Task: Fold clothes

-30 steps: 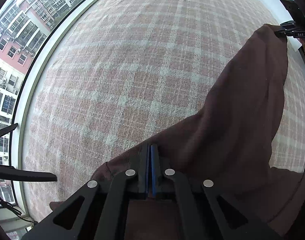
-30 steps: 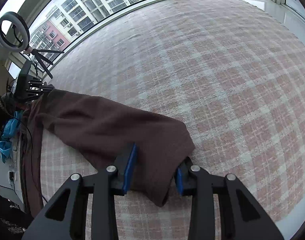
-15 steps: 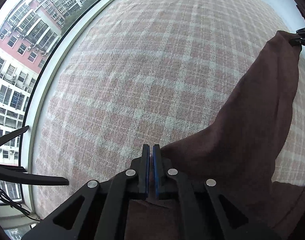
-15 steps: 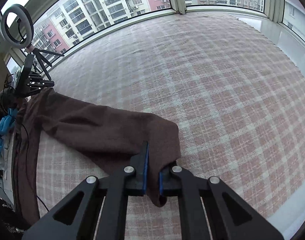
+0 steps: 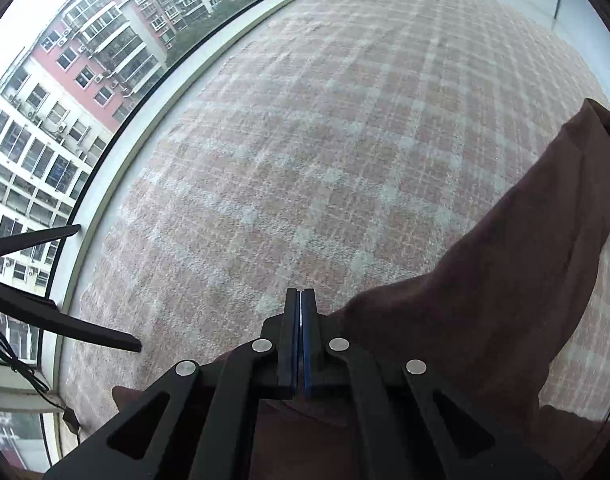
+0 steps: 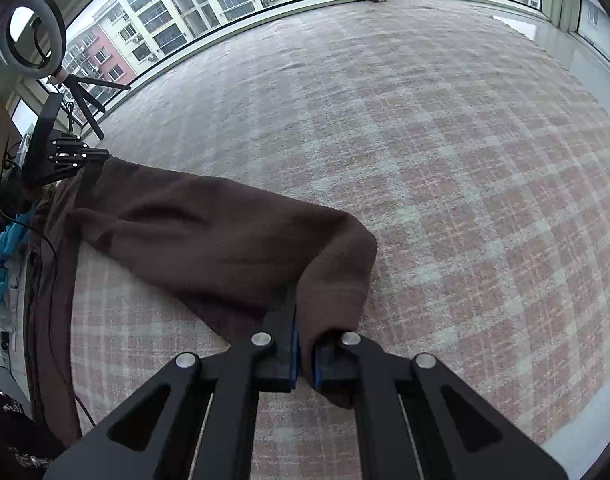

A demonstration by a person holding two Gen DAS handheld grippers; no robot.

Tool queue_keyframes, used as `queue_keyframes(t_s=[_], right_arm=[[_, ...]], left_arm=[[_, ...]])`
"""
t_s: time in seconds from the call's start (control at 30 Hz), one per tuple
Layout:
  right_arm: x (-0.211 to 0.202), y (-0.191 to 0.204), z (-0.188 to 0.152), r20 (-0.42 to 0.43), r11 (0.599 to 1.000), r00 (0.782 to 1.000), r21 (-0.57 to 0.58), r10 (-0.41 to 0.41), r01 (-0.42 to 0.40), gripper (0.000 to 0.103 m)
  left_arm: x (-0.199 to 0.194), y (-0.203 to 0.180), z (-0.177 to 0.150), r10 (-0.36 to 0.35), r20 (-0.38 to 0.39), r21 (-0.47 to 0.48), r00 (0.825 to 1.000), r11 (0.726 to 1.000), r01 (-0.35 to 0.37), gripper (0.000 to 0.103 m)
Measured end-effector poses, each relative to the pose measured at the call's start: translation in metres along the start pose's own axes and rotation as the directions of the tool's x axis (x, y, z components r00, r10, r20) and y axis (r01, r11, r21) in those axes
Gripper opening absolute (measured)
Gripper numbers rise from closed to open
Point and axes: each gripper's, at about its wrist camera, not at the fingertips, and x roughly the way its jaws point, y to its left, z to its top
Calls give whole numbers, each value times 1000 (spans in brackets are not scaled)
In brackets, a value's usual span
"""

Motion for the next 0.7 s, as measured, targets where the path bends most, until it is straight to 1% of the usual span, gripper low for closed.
queue_keyframes(t_s=[0.07, 0.13, 0.2, 0.23, 0.27, 0.3, 0.33, 0.37, 0.4, 0.47, 0.53, 0.57, 0.6, 0.63, 0.7], right_arm=[[-11, -2, 7, 38, 999, 998, 15, -53, 52, 5], [-23, -1, 17, 80, 999, 996, 33, -43, 40, 5], [-36, 1, 28, 123, 999, 992, 50, -23, 17, 5], [-42, 5, 32, 148, 999, 989, 54, -13, 5, 5], [-47, 11, 37, 170, 998, 985, 57, 3, -13, 5], [-51, 20, 40, 188, 998, 982, 62, 19, -31, 5], [-56, 28, 45, 205, 997, 978, 59, 28, -41, 5], [-61, 36, 50, 223, 998, 974, 53, 33, -46, 5], [-67, 46, 56, 244, 998, 969, 37, 32, -43, 5], [-78, 71, 65, 277, 999, 960, -17, 34, -30, 5], [-93, 100, 71, 303, 996, 951, -82, 64, -41, 5], [-99, 120, 74, 309, 990, 946, -131, 93, -54, 5], [-106, 143, 74, 314, 980, 942, -190, 117, -59, 5], [-112, 167, 74, 319, 966, 937, -252, 140, -58, 5], [-125, 222, 66, 302, 918, 931, -390, 204, -75, 5]], left_arm=[[-23, 11, -6, -25, 45, -61, 999, 998, 28, 13], [-51, 10, -21, -82, 79, -96, 993, 991, 89, 19], [-74, -5, -42, -150, 81, -86, 985, 984, 157, 20], [-86, -18, -55, -166, 87, -61, 982, 983, 172, 21], [-97, -29, -67, -165, 92, -46, 982, 984, 170, 24], [-107, -38, -78, -178, 93, -41, 980, 982, 183, 24], [-118, -43, -88, -214, 103, -42, 971, 975, 220, 24], [-128, -48, -98, -250, 112, -44, 962, 966, 257, 26], [-141, -51, -110, -254, 130, -60, 958, 963, 263, 28], [-170, -53, -133, -240, 156, -98, 958, 962, 256, 29], [-187, -48, -151, -204, 180, -139, 962, 963, 230, 29], [-196, -44, -160, -183, 192, -162, 964, 963, 215, 29], [-204, -40, -169, -161, 204, -185, 966, 962, 200, 29], [-210, -33, -179, -149, 218, -220, 964, 955, 197, 29], [-215, -24, -200, -113, 234, -286, 966, 941, 179, 29]])
